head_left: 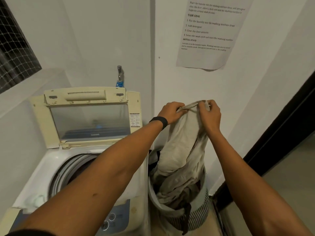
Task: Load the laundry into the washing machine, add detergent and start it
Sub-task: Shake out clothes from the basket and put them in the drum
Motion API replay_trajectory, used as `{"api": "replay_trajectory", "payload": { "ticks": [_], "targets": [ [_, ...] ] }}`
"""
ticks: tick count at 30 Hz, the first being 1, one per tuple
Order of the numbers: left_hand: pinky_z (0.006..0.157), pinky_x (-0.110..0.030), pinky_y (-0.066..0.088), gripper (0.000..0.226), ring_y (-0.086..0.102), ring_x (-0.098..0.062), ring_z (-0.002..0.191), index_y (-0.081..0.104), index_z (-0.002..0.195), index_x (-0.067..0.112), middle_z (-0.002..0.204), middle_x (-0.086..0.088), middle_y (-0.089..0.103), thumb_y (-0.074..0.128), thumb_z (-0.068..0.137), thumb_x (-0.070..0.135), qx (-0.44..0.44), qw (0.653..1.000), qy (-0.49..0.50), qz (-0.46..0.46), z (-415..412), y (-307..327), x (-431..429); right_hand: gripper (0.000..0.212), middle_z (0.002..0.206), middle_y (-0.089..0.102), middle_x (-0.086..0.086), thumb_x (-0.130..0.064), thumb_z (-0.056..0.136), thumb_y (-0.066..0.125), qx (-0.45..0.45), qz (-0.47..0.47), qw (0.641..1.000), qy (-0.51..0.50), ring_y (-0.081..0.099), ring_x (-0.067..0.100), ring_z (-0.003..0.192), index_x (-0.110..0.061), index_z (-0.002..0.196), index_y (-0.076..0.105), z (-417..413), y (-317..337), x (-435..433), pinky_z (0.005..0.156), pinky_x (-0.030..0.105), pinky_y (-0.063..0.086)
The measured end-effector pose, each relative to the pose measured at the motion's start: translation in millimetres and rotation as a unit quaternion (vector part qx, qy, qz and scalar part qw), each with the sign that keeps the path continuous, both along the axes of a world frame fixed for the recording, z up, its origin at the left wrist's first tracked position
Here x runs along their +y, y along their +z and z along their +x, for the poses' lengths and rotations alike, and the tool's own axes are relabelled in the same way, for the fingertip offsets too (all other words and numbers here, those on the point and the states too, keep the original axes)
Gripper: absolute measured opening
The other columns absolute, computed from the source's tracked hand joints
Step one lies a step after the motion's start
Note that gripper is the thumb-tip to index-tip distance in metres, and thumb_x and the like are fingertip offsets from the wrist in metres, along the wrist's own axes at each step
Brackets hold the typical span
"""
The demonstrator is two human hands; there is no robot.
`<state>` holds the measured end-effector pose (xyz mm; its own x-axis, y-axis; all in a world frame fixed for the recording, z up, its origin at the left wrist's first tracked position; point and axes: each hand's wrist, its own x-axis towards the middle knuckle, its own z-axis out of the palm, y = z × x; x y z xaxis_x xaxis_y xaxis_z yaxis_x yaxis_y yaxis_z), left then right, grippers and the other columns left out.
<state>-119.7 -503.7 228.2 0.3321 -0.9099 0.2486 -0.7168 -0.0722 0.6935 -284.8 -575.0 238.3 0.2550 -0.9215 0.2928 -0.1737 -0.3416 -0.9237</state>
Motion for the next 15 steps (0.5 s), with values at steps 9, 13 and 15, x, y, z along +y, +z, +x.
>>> {"api": "replay_trajectory", "payload": {
  "ticks": [9, 13, 15],
  "targets": [
    [0.061, -0.033, 0.035, 0.041, 0.047, -0.016, 0.063, 0.056, 0.07, 0.015, 0.065, 0.003, 0.052, 0.061, 0.101, 0.042, -0.04, 0.999, -0.017, -0.025, 5, -9, 2, 0.014, 0.09, 0.072, -0.006, -0.02, 0.091, 0.059, -0.05, 0.019, 0.998, 0.032, 0.065, 0.008, 0.086, -0.012, 0.089, 0.07, 5, 0, -1, 0.081, 0.026, 0.052],
    [0.068, -0.039, 0.045, 0.023, 0.057, -0.028, 0.072, 0.065, 0.081, 0.014, 0.073, -0.003, 0.062, 0.058, 0.1, 0.023, -0.033, 0.999, 0.01, -0.003, 8, -19, 2, 0.014, 0.088, 0.069, -0.011, -0.02, 0.094, 0.058, -0.103, 0.036, 0.994, -0.001, 0.06, 0.001, 0.079, -0.014, 0.087, 0.068, 7, 4, 6, 0.076, 0.021, 0.047],
    [0.071, -0.038, 0.048, 0.015, 0.062, -0.028, 0.079, 0.069, 0.09, 0.019, 0.081, -0.004, 0.068, 0.058, 0.099, 0.023, 0.009, 0.999, 0.036, -0.008, 13, -19, 4, 0.009, 0.094, 0.07, -0.013, -0.022, 0.094, 0.061, -0.072, 0.009, 0.997, 0.0, 0.062, 0.0, 0.084, -0.018, 0.092, 0.069, 2, -1, 5, 0.081, 0.025, 0.05]
  ]
}}
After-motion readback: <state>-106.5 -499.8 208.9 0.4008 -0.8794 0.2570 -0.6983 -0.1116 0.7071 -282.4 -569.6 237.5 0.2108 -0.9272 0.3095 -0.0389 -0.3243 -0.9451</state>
